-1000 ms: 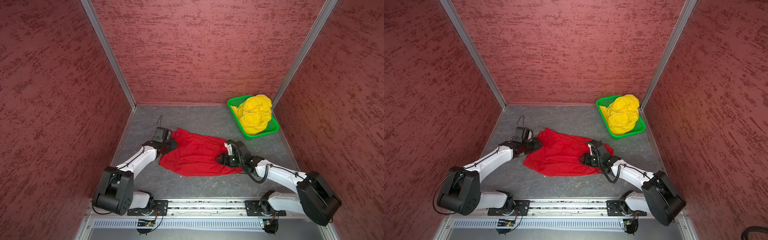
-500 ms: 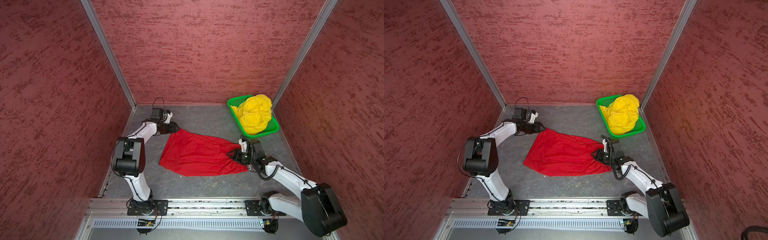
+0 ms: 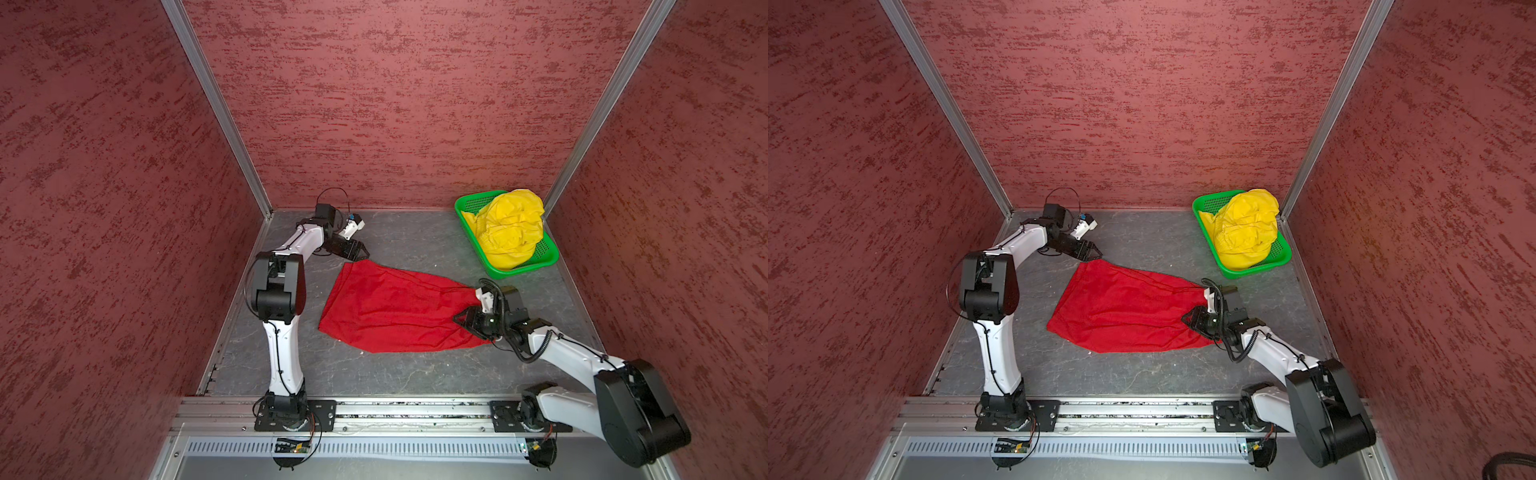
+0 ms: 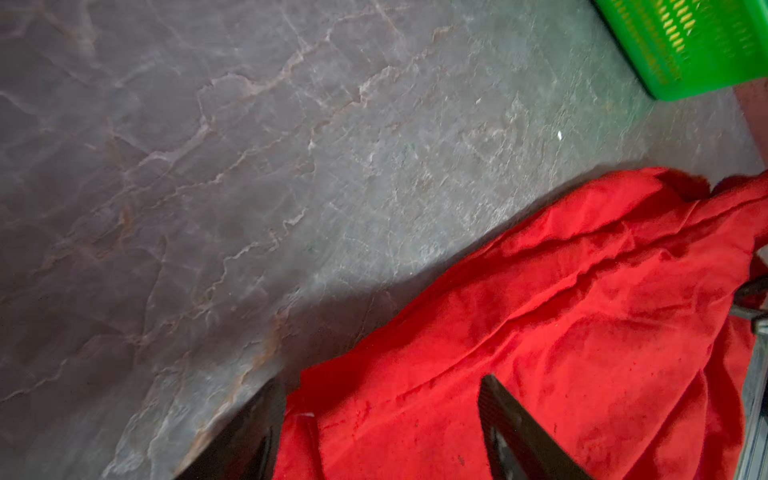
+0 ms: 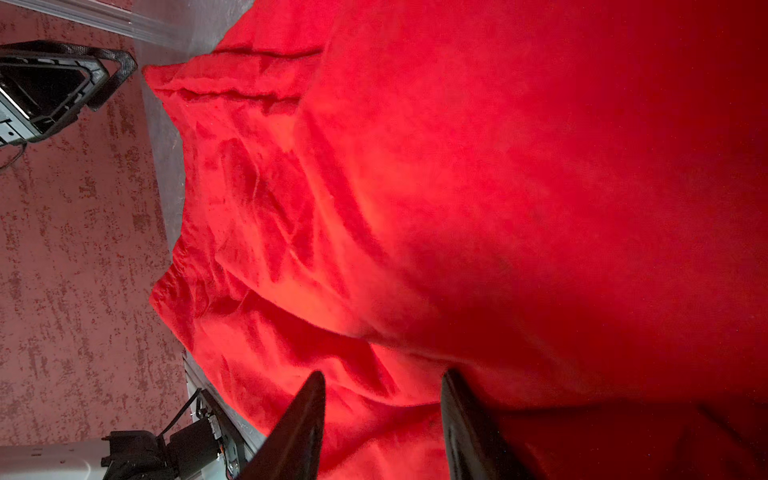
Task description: Fold and stack the shorts
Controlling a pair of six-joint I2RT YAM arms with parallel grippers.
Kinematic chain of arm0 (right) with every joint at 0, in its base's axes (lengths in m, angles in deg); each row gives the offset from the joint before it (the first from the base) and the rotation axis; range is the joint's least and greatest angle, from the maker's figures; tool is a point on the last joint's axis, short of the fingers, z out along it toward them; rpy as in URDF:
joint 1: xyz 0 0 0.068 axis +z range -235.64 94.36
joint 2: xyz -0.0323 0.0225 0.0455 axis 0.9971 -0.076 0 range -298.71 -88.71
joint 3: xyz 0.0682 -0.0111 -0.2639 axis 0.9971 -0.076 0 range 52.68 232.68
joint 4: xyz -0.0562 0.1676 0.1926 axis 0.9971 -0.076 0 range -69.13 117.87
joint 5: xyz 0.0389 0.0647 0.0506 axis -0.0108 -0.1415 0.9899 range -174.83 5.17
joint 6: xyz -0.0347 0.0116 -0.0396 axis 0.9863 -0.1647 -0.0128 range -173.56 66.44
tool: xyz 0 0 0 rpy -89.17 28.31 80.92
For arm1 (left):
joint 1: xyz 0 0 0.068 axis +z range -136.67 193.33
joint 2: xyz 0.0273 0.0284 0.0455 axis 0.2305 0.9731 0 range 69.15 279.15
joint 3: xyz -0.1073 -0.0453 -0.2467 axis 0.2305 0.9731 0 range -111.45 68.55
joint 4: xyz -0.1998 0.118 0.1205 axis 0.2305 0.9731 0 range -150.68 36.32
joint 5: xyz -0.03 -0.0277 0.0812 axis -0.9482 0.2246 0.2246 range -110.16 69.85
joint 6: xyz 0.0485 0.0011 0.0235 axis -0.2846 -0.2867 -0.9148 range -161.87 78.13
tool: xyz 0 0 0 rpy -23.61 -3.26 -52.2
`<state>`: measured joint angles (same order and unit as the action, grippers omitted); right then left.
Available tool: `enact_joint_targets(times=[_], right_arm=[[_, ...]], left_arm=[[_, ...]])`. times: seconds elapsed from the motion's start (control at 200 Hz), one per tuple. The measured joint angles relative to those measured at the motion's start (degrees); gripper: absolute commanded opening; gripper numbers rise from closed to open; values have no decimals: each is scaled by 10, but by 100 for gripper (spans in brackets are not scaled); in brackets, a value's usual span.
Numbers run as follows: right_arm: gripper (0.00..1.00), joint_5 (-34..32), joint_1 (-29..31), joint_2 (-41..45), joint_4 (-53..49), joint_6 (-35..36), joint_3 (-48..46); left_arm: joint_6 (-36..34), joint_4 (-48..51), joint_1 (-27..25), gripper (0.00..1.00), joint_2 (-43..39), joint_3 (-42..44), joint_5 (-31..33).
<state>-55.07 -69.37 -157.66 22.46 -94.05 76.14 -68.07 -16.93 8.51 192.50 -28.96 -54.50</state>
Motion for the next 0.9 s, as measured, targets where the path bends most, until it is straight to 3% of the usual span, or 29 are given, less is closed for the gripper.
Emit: enact_joint_targets(times=[0.321, 0.516, 0.606, 0.676, 0.746, 0.902], right_arm=[[48, 4, -3, -3, 12, -9, -9], [47, 5, -7, -3, 19, -19, -22], [47, 4, -13, -3, 20, -26, -30], [47, 4, -16, -6, 20, -31, -34], [47, 2, -18, -9, 20, -35, -36], [48, -3, -19, -9, 20, -39, -36]], left_arm=[[-65, 39, -17, 71, 33, -16, 23], [-70, 30, -21, 43, 35, -17, 31], [-60, 16, -19, 17, 31, -8, 31], [-49, 7, -16, 5, 20, 8, 30], [-39, -2, -9, 0, 3, 24, 29], [-1, -13, 18, 0, -35, 37, 34]])
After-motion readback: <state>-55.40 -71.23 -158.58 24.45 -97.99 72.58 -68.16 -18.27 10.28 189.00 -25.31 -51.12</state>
